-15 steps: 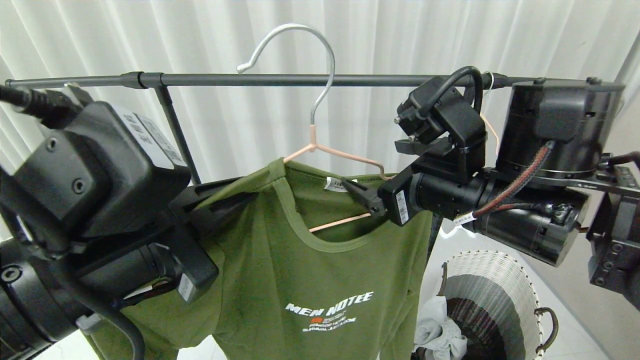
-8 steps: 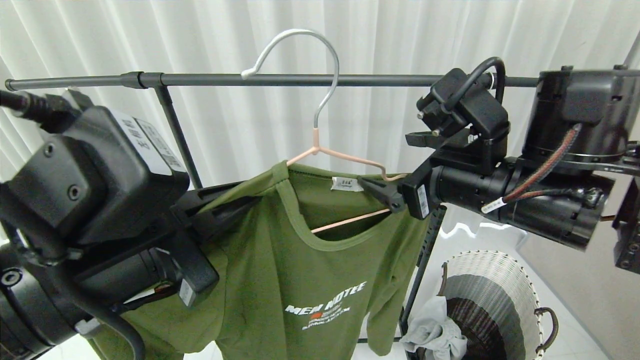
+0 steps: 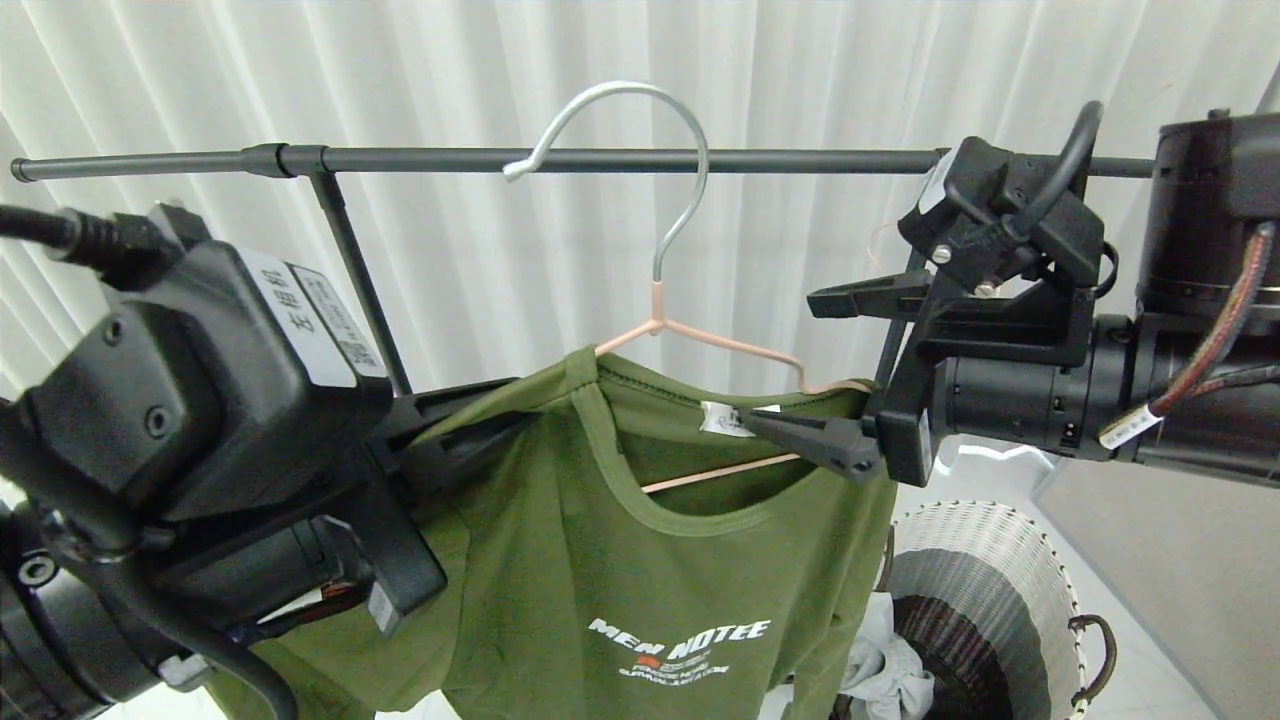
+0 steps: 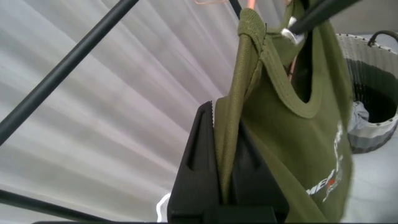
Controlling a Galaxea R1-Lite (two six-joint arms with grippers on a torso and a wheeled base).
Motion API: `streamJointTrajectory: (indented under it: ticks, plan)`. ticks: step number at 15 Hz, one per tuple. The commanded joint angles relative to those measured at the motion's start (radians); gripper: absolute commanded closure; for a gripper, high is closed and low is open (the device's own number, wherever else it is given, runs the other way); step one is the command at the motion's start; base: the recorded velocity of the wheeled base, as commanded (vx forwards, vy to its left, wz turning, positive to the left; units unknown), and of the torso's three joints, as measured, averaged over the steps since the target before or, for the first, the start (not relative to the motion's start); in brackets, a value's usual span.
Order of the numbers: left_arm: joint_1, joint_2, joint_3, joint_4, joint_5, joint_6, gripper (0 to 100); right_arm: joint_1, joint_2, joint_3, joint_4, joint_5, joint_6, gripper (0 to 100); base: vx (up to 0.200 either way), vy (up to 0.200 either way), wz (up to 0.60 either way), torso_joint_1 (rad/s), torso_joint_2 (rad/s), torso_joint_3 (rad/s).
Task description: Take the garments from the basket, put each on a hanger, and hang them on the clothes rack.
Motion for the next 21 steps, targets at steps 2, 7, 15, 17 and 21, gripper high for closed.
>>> streamJointTrajectory:
  ticks: [2,7,15,17,21]
  plan:
    - [0.007,0.003,0.022,0.001,0.001,-0.001,100,-0.027,-0.034,0.001,0.025,0.05,-0.003,0,0.0,0.0,0.0,0.0,0.0,0.0]
    - [0.006,0.027,0.009,0.001,-0.021,-0.007,100,-0.041,-0.011,-0.002,0.083,0.069,-0.064,0,0.0,0.0,0.0,0.0,0.0,0.0]
    - [0.003,0.023,0.015,0.001,-0.032,-0.006,100,-0.072,0.073,-0.054,0.029,0.055,-0.073,0,0.0,0.0,0.0,0.0,0.0,0.0]
    - [0.004,0.021,0.036,0.001,-0.032,-0.007,100,-0.091,0.075,-0.114,0.035,0.056,-0.073,0,0.0,0.0,0.0,0.0,0.0,0.0]
    - [0.004,0.026,0.03,-0.001,-0.032,-0.007,100,-0.105,0.073,-0.144,0.074,0.064,-0.078,0,0.0,0.0,0.0,0.0,0.0,0.0]
